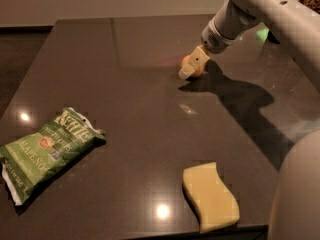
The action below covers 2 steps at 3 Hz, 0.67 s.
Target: Move orange near green jalapeno chip bag
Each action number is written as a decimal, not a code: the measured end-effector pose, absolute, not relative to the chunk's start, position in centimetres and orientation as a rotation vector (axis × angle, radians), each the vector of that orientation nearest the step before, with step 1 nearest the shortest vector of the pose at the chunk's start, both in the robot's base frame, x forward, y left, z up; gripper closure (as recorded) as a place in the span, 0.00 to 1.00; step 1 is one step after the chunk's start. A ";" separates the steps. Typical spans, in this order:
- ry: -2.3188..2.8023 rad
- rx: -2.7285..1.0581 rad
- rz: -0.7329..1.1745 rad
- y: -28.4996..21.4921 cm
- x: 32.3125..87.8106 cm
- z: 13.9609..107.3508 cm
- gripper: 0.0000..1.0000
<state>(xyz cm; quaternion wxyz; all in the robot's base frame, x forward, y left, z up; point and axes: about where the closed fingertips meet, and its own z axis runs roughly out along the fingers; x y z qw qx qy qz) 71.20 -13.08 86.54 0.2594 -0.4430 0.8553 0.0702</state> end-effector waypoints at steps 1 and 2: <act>2.310 -1.230 0.207 -12.1 71.1 86.2 0.15; 2.313 -1.265 0.222 -11.4 70.6 86.0 0.39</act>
Offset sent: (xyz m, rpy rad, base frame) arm -0.0137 0.0207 -0.0010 -0.0104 0.0443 0.0786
